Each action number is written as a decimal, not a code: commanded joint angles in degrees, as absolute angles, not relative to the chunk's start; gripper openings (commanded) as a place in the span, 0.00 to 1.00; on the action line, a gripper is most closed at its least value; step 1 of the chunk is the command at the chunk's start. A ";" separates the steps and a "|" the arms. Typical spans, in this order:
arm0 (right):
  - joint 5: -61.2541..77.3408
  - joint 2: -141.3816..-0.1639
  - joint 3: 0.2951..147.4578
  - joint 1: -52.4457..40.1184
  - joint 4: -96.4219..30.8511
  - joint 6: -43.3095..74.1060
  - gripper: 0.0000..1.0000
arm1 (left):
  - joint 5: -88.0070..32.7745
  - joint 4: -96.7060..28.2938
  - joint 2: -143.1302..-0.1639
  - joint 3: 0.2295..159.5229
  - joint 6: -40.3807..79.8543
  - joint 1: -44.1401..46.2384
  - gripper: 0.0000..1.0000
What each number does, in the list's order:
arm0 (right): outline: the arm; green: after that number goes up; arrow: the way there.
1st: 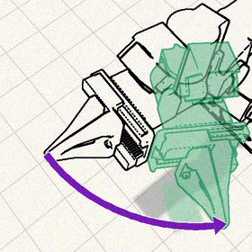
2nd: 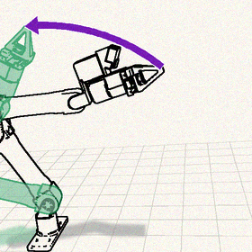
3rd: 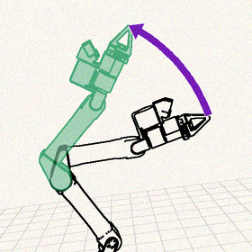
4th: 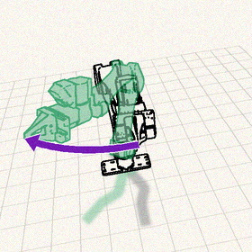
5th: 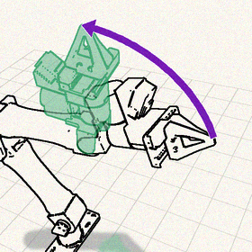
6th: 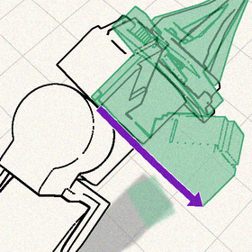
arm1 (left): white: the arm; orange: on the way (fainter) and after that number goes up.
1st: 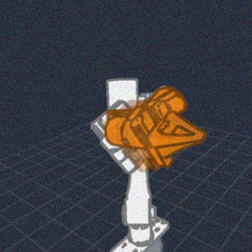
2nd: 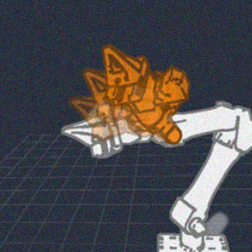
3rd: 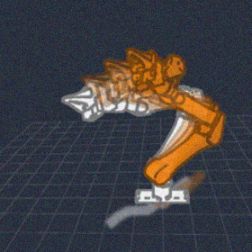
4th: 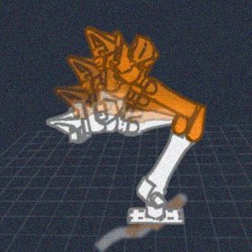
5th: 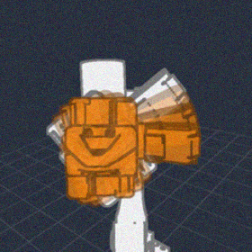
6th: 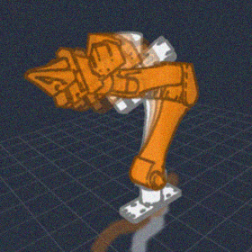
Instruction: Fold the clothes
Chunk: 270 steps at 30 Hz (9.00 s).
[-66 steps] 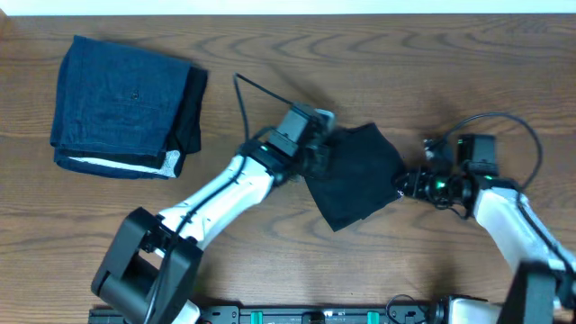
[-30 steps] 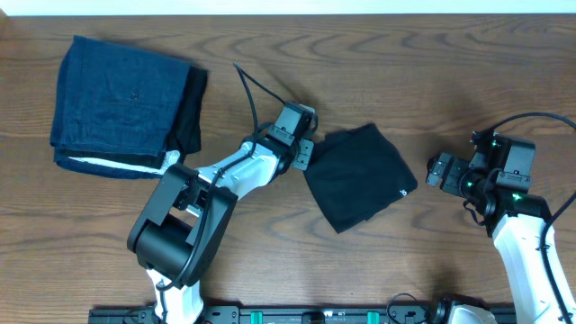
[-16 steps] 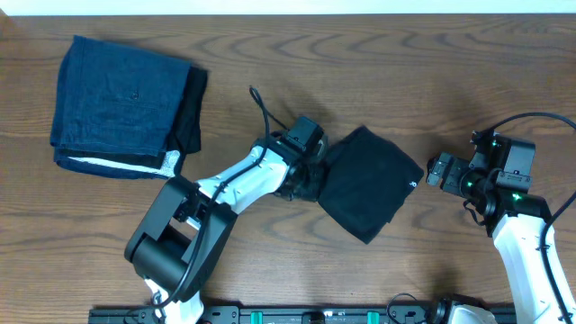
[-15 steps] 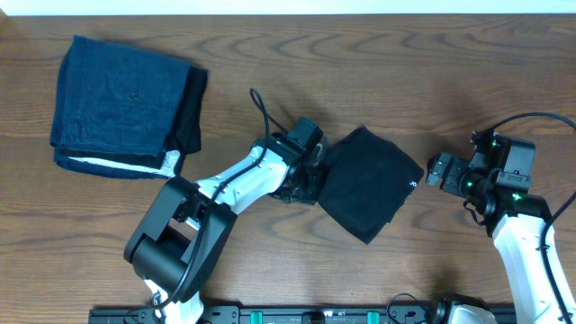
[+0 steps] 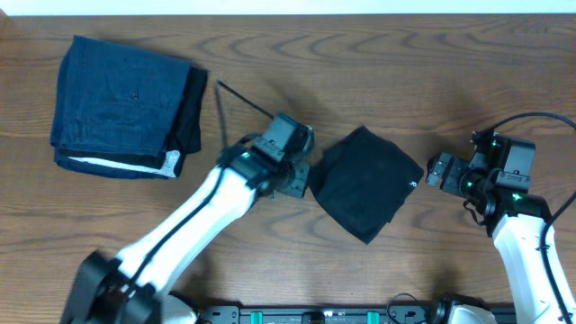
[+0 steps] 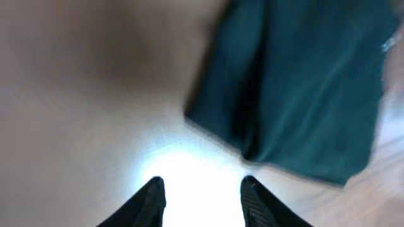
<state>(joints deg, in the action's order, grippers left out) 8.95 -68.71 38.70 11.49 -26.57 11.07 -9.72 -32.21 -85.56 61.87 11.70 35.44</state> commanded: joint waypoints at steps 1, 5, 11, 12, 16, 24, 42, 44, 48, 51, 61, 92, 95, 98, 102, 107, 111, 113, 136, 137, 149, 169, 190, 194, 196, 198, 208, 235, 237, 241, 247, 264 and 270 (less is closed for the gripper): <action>8.54 -68.27 39.62 11.94 -26.59 10.66 0.99 | -6.35 -28.38 -84.38 62.28 6.83 35.29 0.42; 8.54 -68.27 39.62 11.94 -26.59 10.66 0.99 | -6.68 -23.11 -86.24 62.26 6.83 35.90 0.46; 8.54 -68.25 39.62 11.94 -26.61 10.66 0.99 | -10.04 -18.41 -92.27 62.26 1.74 39.16 0.80; 8.56 -68.27 39.62 11.94 -26.61 10.66 0.99 | -10.04 -18.09 -93.45 62.26 1.45 39.79 0.83; 8.54 -68.27 39.62 11.94 -26.61 10.66 0.99 | -10.00 -18.09 -98.87 62.26 -1.83 42.00 0.85; 8.54 -68.25 39.62 11.94 -26.59 10.66 0.99 | -6.09 -16.34 -108.12 62.26 -3.22 42.57 0.86; 8.54 -68.25 39.62 11.94 -26.59 10.66 0.99 | -4.45 -15.53 -108.75 63.09 -3.18 42.57 0.86; 8.54 -68.25 39.62 11.94 -26.59 10.66 0.99 | -3.05 -15.57 -106.02 63.16 -3.20 42.57 0.86; 8.54 -68.27 39.62 11.94 -26.59 10.66 0.99 | -2.92 -15.49 -100.47 63.16 -3.18 42.57 0.86; 8.54 -68.27 39.62 11.94 -26.59 10.66 0.99 | -2.92 -15.05 -97.76 63.16 -3.22 42.57 0.86; 8.54 -68.27 39.62 11.94 -26.59 10.66 0.99 | -2.94 -10.74 -102.48 63.13 -3.18 42.57 0.87; 8.54 -68.27 39.62 11.94 -26.59 10.66 0.99 | -3.70 -11.94 -111.68 62.11 11.79 42.57 0.86; 8.54 -68.27 39.62 11.94 -26.59 10.66 0.99 | -5.67 -12.93 -111.68 62.00 11.92 42.57 0.85; 8.54 -68.27 39.62 11.94 -26.59 10.66 0.99 | -7.07 -13.63 -111.68 62.00 11.92 42.57 0.78; 8.54 -68.27 39.62 11.94 -26.59 10.66 0.99 | -7.03 -13.61 -111.68 62.00 11.90 42.57 0.44; 8.54 -68.25 39.62 11.94 -26.59 10.68 0.99 | -6.81 -13.58 -111.66 62.11 11.64 42.57 0.21; 8.54 -68.27 39.62 11.94 -26.59 10.66 0.99 | -5.37 -13.63 -110.80 62.94 9.91 42.57 0.06; 8.54 -68.27 39.62 11.94 -26.61 10.66 0.99 | -2.46 -13.63 -109.40 63.42 9.89 42.57 0.06; 8.54 -68.27 39.62 11.94 -26.59 10.66 0.99 | 10.48 -19.22 -82.98 63.75 -8.64 32.12 0.06; 8.54 -68.25 39.62 11.94 -26.61 10.66 0.99 | 11.42 -19.20 -82.63 63.75 -9.58 31.27 0.06; 8.54 -68.27 39.62 11.94 -26.61 10.66 0.99 | 16.19 -15.86 -79.07 64.29 -13.28 20.45 0.06; 8.54 -68.27 39.62 11.94 -26.59 10.66 0.99 | 14.76 -9.74 -78.02 64.77 -13.30 -1.41 0.06; 8.54 -68.25 39.62 11.94 -26.59 10.66 0.99 | 14.59 0.32 -98.61 64.75 -9.17 -21.89 0.10; 8.54 -68.27 39.62 11.94 -26.59 10.66 0.99 | 14.41 1.26 -97.80 64.75 -4.36 -23.46 0.34; 8.54 -68.25 39.62 11.94 -26.59 10.66 0.99 | 14.33 1.23 -96.77 64.75 -4.34 -23.44 0.44; 8.54 -68.27 39.62 11.94 -26.59 10.68 0.99 | 12.56 1.23 -95.15 64.75 -3.20 -23.44 0.64; 8.54 -68.27 39.62 11.94 -26.59 10.66 0.99 | -0.60 -4.91 -81.01 64.75 13.50 -23.46 0.72; 8.54 -68.27 39.62 11.94 -26.59 10.66 0.99 | -30.28 -12.78 -93.54 64.53 15.14 -23.81 0.08; 8.54 -68.27 39.62 11.94 -26.59 10.66 0.99 | -30.22 -11.14 -89.76 64.53 15.14 -23.97 0.09; 8.54 -68.27 39.62 11.94 -26.59 10.66 0.99 | -28.93 -9.63 -84.38 64.53 15.40 -25.34 0.12; 8.54 -68.27 39.62 11.94 -26.61 10.66 0.99 | -24.71 -13.26 -83.83 64.51 17.56 -28.75 0.12; 8.54 -68.27 39.62 11.94 -26.61 10.66 0.99 | -25.02 -20.84 -80.49 64.47 21.98 -30.41 0.88; 8.54 -68.27 39.62 11.94 -26.59 10.66 0.99 | -25.02 -25.87 -80.49 64.36 21.98 -30.41 0.98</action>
